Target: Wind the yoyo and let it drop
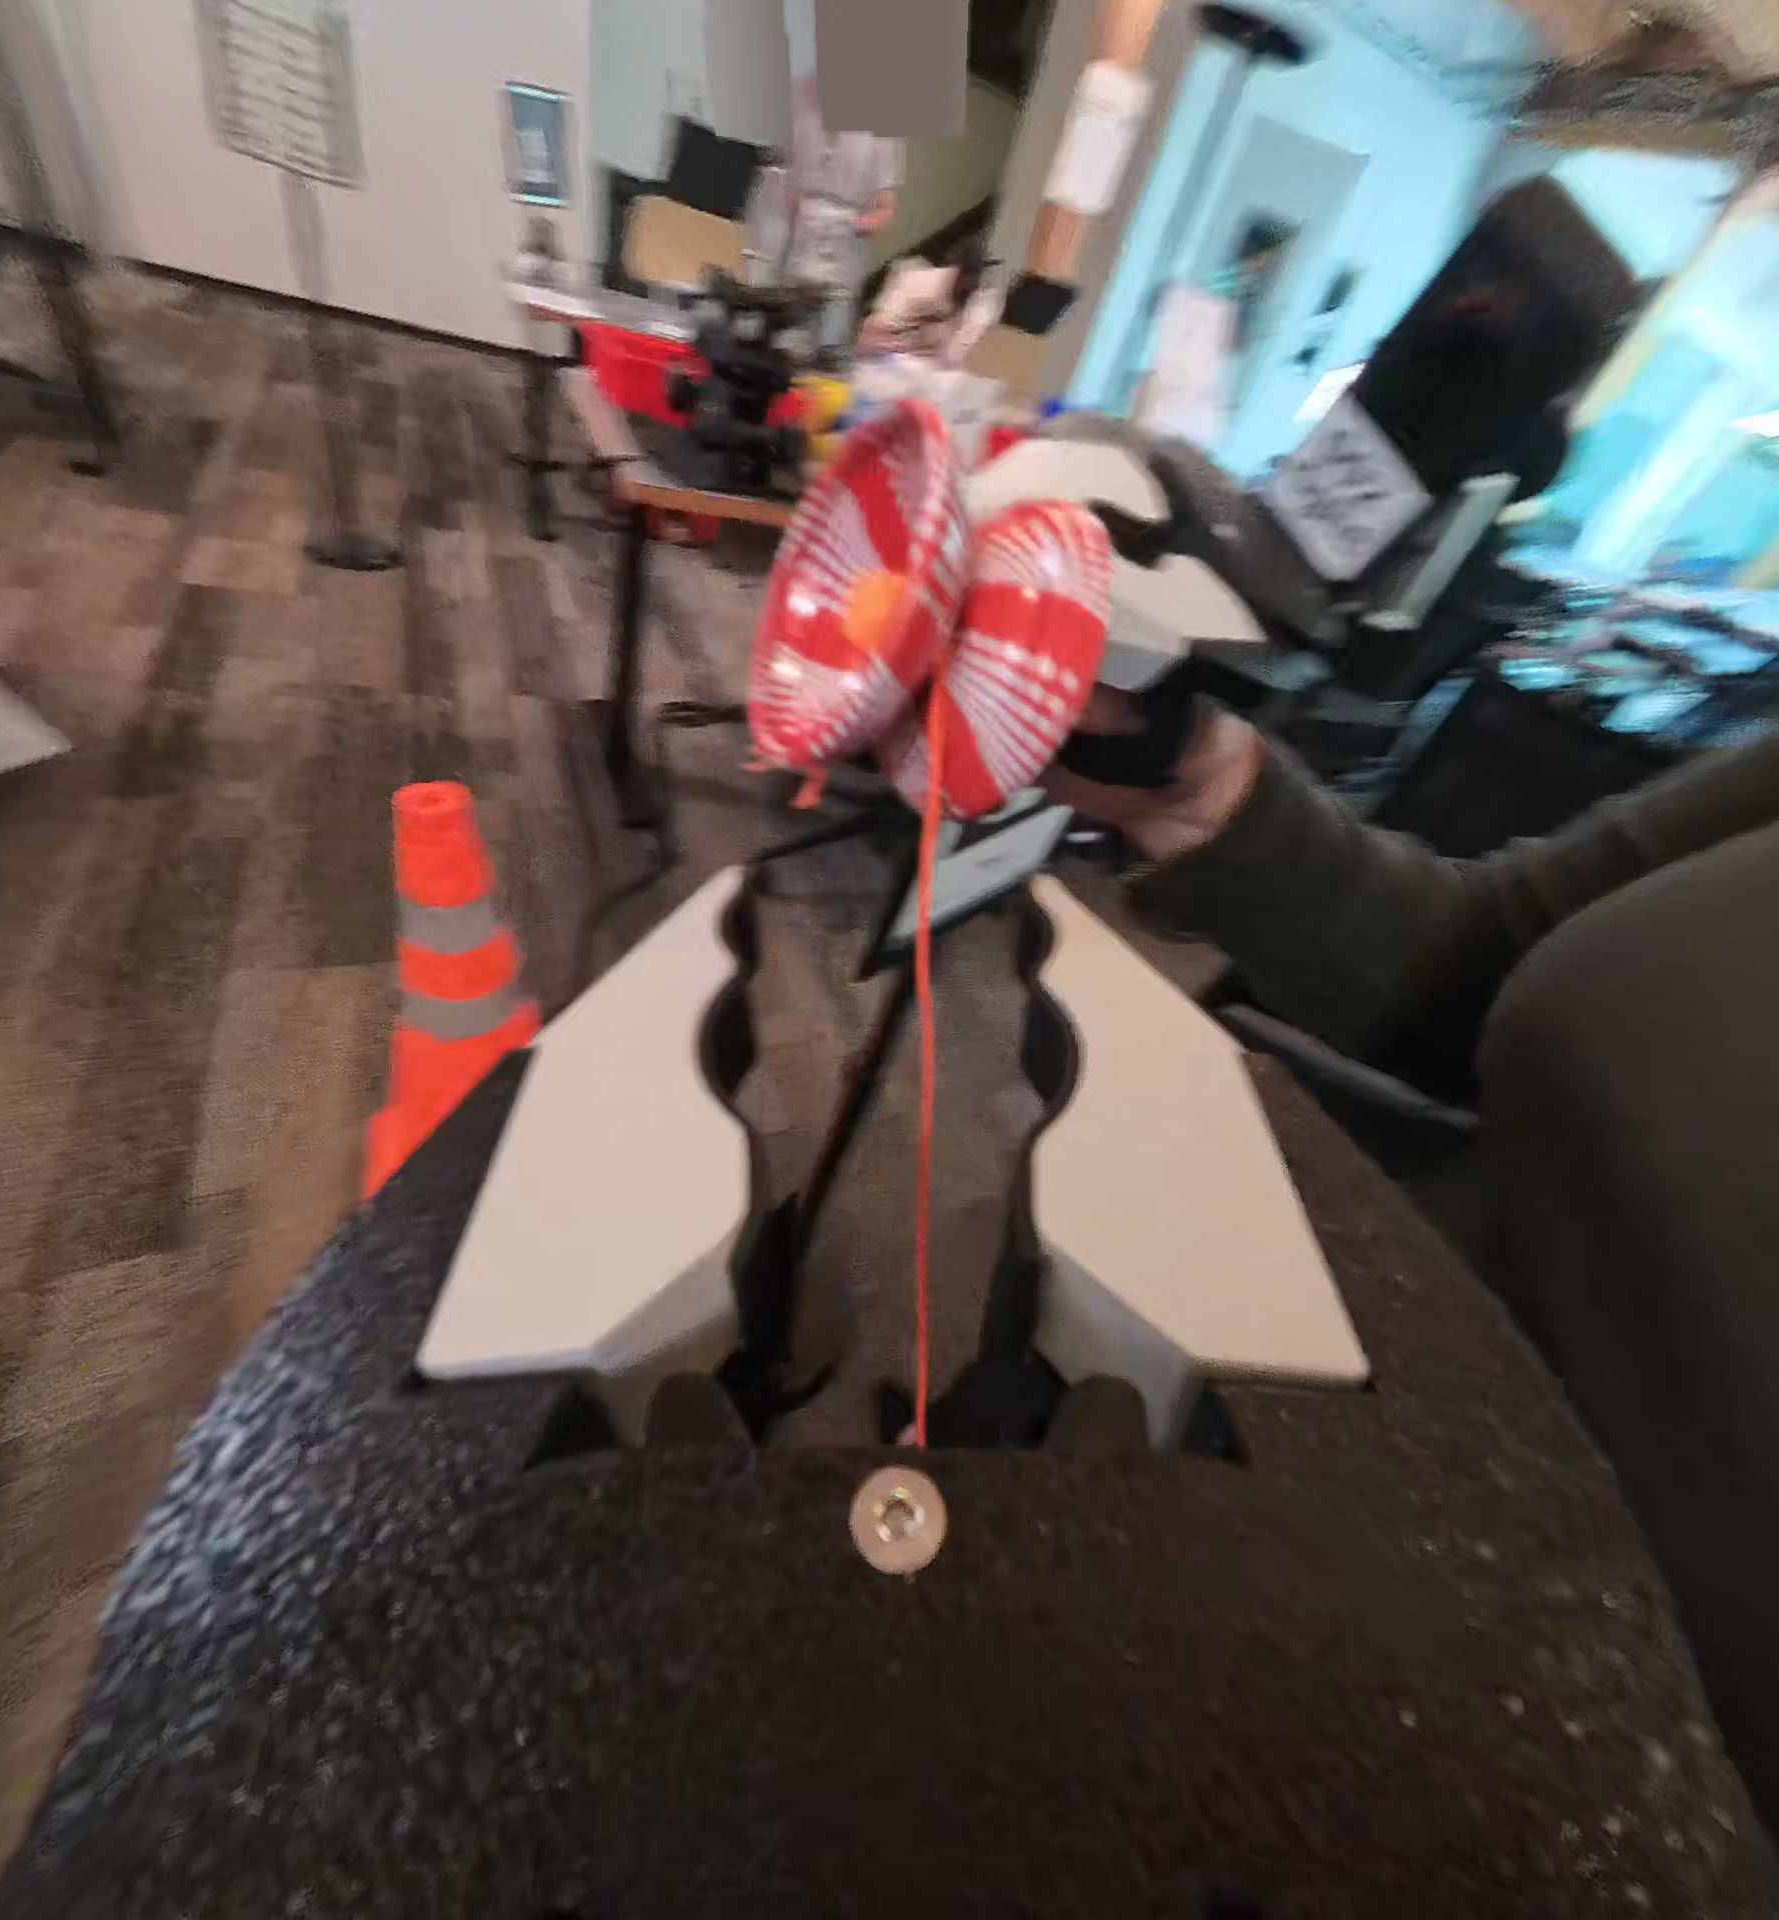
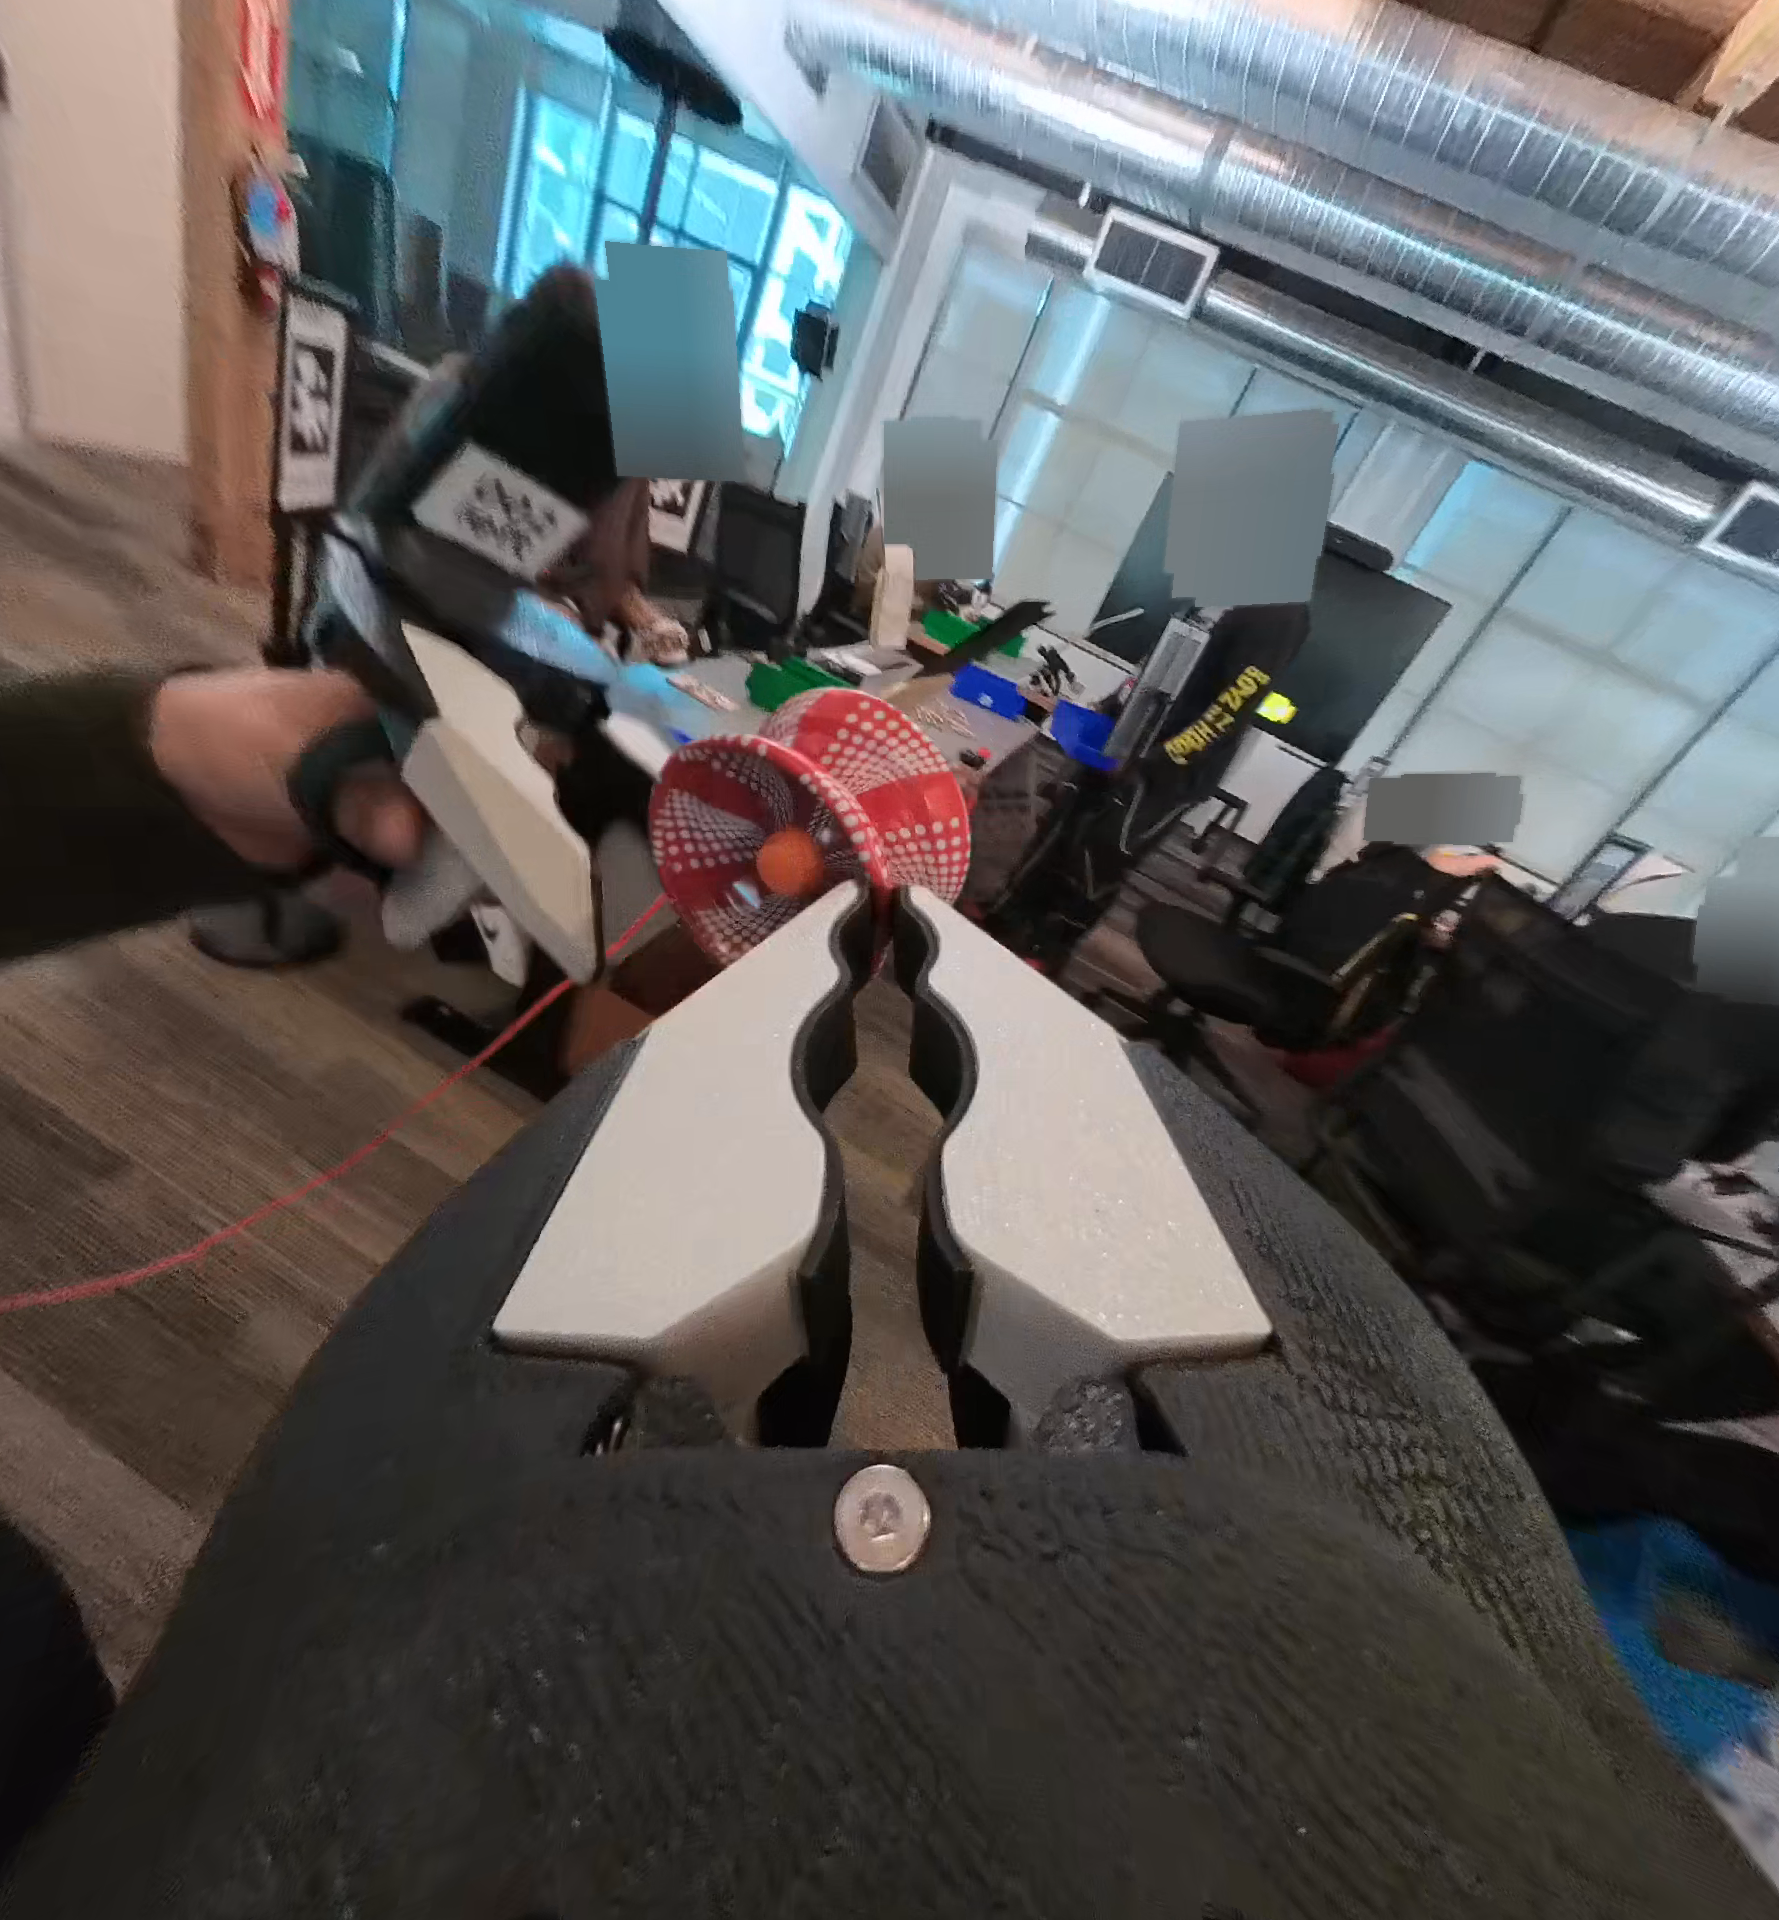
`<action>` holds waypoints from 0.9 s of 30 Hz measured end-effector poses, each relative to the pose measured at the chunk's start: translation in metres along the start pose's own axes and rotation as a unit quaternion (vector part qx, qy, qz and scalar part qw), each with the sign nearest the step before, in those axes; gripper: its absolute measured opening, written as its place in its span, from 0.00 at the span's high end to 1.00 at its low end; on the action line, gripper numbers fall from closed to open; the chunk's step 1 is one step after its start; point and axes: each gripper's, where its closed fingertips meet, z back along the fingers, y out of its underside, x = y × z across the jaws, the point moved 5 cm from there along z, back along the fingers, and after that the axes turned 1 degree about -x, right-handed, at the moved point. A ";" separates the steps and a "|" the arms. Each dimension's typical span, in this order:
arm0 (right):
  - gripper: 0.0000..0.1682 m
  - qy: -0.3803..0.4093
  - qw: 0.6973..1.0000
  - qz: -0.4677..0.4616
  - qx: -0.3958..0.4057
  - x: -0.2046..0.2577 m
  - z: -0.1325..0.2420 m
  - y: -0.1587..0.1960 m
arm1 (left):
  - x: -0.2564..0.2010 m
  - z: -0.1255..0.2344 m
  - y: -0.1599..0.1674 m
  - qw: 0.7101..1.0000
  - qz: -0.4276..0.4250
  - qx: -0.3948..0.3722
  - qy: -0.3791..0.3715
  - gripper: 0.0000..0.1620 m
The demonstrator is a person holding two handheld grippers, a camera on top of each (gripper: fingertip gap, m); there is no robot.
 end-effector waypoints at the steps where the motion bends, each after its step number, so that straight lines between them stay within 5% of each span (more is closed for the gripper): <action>1: 1.00 -0.002 1.000 -0.011 -0.007 -0.003 0.000 0.000 | -0.006 -0.001 0.000 0.998 0.015 -0.013 0.052 0.84; 3: 1.00 0.002 1.000 -0.018 -0.005 -0.010 0.000 0.002 | -0.015 -0.002 -0.001 0.990 0.043 -0.046 0.125 1.00; 8: 0.99 -0.045 0.992 -0.106 -0.058 -0.013 0.001 -0.004 | -0.002 -0.014 0.020 0.995 0.002 0.011 0.096 1.00; 11: 1.00 -0.142 0.978 -0.132 -0.076 0.004 0.002 -0.008 | 0.014 -0.020 0.022 0.997 -0.036 0.038 0.063 1.00; 15: 1.00 -0.217 0.973 -0.078 0.015 0.027 -0.003 0.010 | 0.027 -0.013 -0.008 0.995 -0.097 0.028 0.024 1.00; 19: 0.99 -0.169 0.980 -0.004 0.103 0.022 -0.010 0.027 | 0.015 0.000 -0.031 0.985 -0.159 0.057 -0.023 1.00; 23: 1.00 -0.034 0.989 0.036 0.142 -0.010 -0.010 0.037 | -0.003 0.012 -0.019 0.987 -0.109 0.114 -0.022 1.00; 27: 1.00 -0.018 0.996 -0.063 0.063 -0.019 -0.008 0.026 | 0.009 0.010 0.017 0.984 -0.052 0.168 -0.032 1.00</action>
